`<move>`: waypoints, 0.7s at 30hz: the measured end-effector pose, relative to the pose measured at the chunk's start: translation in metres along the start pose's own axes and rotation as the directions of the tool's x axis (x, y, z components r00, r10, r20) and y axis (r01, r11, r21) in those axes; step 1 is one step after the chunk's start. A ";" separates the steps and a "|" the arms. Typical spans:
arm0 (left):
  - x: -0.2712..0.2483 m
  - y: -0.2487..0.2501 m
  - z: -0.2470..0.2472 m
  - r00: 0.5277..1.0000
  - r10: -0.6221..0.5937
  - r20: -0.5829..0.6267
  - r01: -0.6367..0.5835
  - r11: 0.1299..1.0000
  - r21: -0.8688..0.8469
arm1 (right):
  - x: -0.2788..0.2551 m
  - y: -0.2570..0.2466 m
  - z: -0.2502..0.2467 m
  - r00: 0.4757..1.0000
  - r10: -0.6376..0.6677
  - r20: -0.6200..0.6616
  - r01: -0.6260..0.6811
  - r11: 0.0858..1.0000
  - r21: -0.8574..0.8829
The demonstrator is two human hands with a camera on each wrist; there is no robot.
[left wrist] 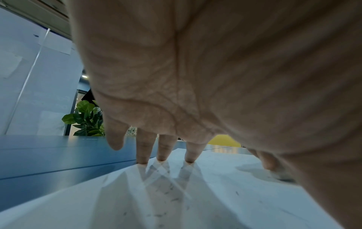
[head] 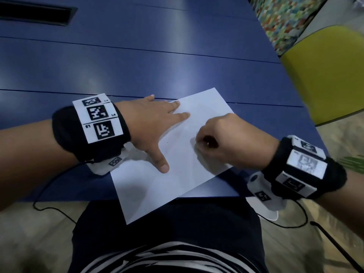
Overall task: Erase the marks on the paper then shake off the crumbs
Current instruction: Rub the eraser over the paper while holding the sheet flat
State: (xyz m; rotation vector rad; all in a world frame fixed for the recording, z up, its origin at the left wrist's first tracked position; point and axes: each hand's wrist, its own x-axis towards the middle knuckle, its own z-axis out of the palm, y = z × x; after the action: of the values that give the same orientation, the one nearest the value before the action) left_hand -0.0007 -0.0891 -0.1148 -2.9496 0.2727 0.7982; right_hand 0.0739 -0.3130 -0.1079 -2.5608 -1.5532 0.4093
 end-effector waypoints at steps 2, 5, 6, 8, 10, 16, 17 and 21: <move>0.000 0.001 -0.001 1.000 -0.009 0.007 0.009 1.000 -0.002 | -0.003 -0.007 0.001 0.996 -0.057 0.062 0.058 0.998 -0.010; -0.001 0.001 -0.002 1.000 -0.012 0.007 0.012 1.000 0.001 | 0.007 0.009 -0.011 0.999 0.047 0.014 -0.047 0.999 -0.003; -0.001 0.002 -0.002 1.000 -0.014 0.006 0.013 1.000 0.004 | 0.010 0.013 -0.014 0.997 0.074 -0.014 -0.074 0.997 0.002; -0.001 0.003 -0.002 1.000 -0.018 0.011 0.018 1.000 0.008 | 0.012 0.010 -0.012 0.997 0.070 -0.014 -0.071 0.997 -0.017; -0.001 0.003 -0.002 1.000 -0.020 0.017 0.020 1.000 0.000 | 0.007 -0.005 -0.004 0.999 -0.010 0.043 0.011 0.999 -0.034; -0.001 0.003 -0.002 1.000 -0.019 0.024 0.019 1.000 0.011 | 0.013 0.004 -0.009 0.997 0.079 -0.008 -0.080 0.997 -0.016; -0.001 0.003 -0.002 1.000 -0.018 0.021 0.017 1.000 0.018 | 0.013 0.004 -0.008 0.996 0.085 -0.010 -0.085 0.996 -0.025; -0.001 0.003 -0.001 1.000 -0.016 0.006 0.016 1.000 0.024 | 0.004 -0.015 0.000 0.996 -0.021 0.085 0.023 0.999 -0.029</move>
State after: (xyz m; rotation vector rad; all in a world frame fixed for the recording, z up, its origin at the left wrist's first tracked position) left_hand -0.0013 -0.0918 -0.1140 -2.9224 0.2568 0.7965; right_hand 0.0629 -0.3029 -0.1044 -2.5780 -1.6259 0.5022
